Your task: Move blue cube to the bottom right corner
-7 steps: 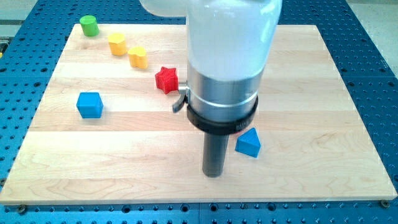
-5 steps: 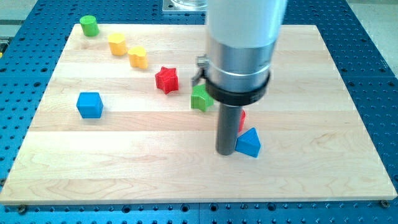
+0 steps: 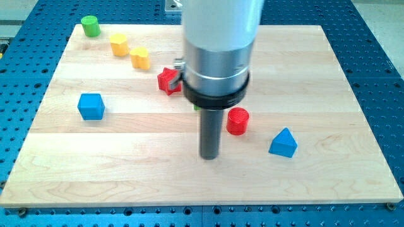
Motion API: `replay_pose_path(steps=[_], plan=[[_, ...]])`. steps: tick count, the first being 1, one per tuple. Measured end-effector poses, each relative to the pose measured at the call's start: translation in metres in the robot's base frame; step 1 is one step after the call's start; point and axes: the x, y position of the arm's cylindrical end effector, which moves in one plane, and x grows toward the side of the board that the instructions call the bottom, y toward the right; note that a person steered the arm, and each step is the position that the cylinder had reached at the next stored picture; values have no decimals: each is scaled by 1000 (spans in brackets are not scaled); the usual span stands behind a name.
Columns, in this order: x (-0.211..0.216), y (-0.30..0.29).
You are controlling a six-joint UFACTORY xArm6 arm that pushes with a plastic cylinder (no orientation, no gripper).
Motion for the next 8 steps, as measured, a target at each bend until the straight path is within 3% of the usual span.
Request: replay_pose_path(steps=[2,3,4,5,6,8], plan=[[44,-147],[40,-256],[-6,-296],[-61,-301],[-98,-265],[-104,-116]])
